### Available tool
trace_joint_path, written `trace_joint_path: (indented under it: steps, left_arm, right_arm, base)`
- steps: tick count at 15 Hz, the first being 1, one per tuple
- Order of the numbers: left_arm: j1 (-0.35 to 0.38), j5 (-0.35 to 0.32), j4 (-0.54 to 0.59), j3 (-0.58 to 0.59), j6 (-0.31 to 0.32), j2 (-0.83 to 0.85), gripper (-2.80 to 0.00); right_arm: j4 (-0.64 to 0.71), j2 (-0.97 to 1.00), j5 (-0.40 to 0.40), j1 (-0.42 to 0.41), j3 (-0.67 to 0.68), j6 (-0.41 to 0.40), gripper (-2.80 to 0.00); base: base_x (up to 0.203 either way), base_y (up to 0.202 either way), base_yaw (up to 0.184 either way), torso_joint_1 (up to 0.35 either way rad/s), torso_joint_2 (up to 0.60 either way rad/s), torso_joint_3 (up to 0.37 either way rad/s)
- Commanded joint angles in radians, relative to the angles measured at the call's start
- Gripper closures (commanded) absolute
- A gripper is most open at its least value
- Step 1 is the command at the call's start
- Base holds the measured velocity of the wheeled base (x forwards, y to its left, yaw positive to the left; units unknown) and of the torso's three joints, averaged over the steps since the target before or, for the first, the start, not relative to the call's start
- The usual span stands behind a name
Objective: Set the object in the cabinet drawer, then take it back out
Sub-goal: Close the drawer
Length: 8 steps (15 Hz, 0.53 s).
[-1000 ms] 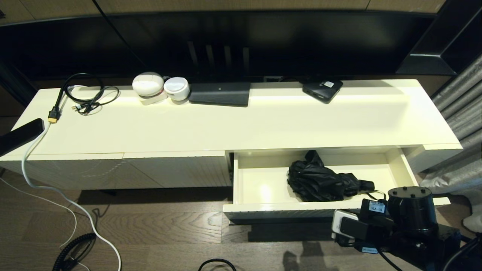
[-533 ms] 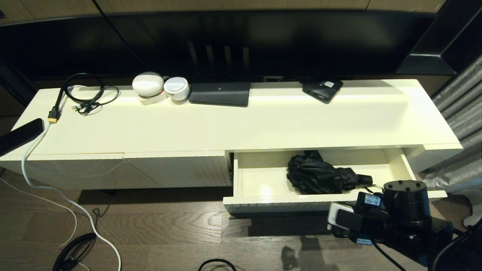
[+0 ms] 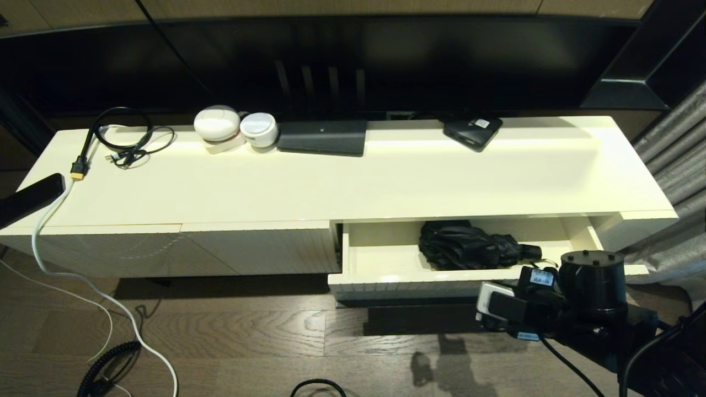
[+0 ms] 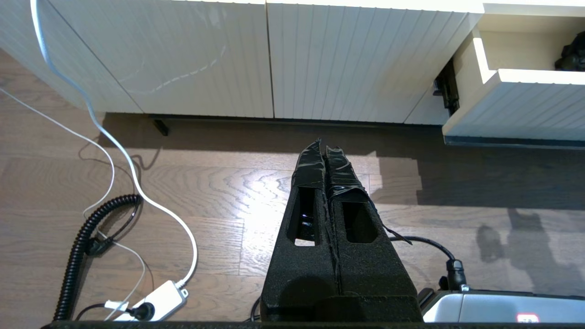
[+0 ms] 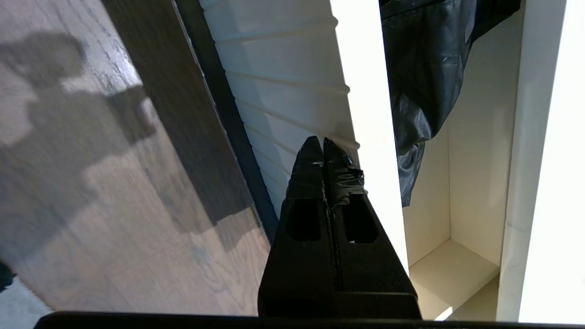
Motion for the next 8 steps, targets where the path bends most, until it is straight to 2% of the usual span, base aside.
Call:
trace_joint_path:
  steps: [1, 8]
  left_arm:
    - [0.001, 0.0, -0.001, 0.0, -0.001, 0.0, 0.0]
    - [0.001, 0.0, -0.001, 0.0, -0.001, 0.0, 0.0]
  right_arm:
    - [-0.005, 0.013, -0.003, -0.006, -0.01, -0.01, 0.0]
    - [-0.005, 0.054, -0.003, -0.014, -0.081, -0.012, 0.0]
  base:
    - [0.0, 0.0, 0.0, 0.0, 0.0, 0.0]
    - [0.0, 0.0, 0.0, 0.0, 0.0, 0.0]
